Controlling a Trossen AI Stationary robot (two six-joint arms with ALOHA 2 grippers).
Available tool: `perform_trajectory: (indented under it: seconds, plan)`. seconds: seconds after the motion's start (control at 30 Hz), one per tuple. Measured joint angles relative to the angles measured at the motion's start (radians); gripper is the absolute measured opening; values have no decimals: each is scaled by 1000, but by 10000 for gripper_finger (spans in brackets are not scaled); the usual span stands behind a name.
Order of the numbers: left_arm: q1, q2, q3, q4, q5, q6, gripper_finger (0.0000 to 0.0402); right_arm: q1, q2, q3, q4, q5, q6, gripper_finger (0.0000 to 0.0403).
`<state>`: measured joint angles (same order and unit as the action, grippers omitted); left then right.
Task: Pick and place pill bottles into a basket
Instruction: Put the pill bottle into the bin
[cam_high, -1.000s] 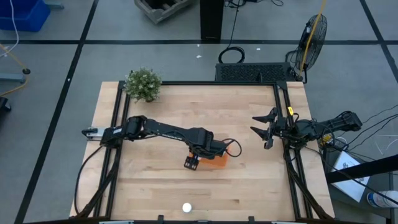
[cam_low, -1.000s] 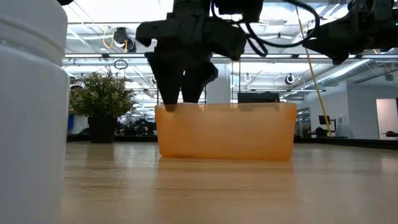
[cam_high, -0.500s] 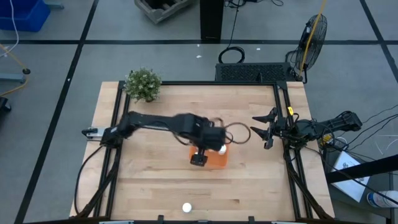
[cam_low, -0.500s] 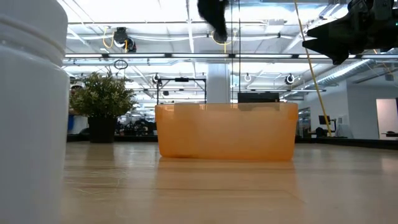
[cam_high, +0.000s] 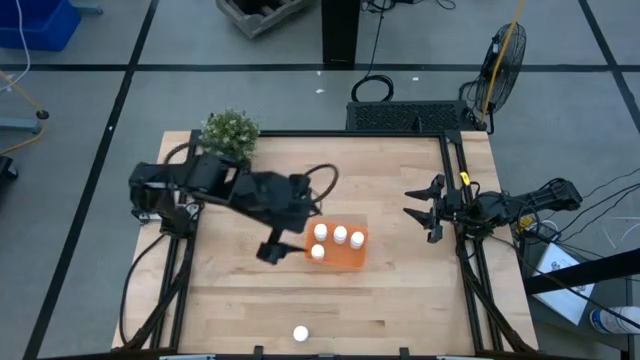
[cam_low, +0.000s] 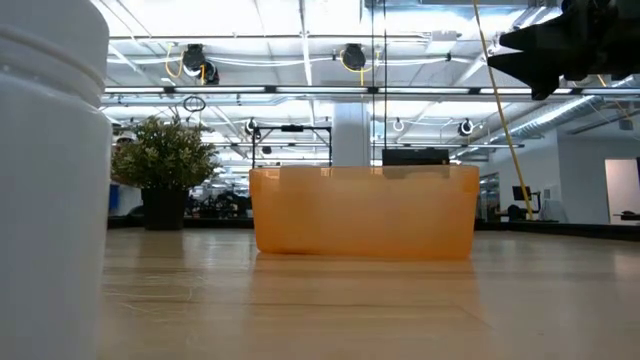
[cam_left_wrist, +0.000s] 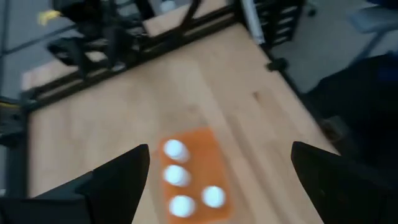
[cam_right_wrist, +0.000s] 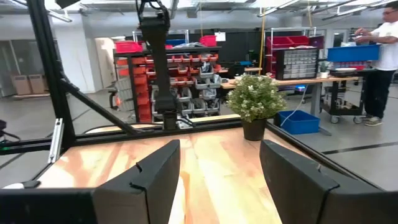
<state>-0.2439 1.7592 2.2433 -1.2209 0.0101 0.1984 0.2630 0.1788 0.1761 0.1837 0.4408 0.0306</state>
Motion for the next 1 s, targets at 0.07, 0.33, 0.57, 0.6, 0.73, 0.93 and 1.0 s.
perform_trajectory:
  seconds: [0.07,0.33,0.57,0.6,0.73,0.93,1.0]
  plan:
    - [-39,-30,-51,2,21,-47,397,0,0,0,0,0,-1,212]
    - [-190,-45,-190,13,39,-243,397,0,0,0,33,0,-13,212]
    - [-250,-43,-379,237,33,-305,397,0,0,0,30,0,8,212]
    - [-253,-45,-410,259,33,-288,397,0,0,0,29,1,9,212]
    - [-255,-43,-533,332,19,-316,397,0,0,0,30,1,10,212]
    - [-247,-44,-607,328,14,-373,397,0,0,0,29,2,9,212]
    - [-247,-44,-619,327,10,-384,397,0,0,0,29,2,8,212]
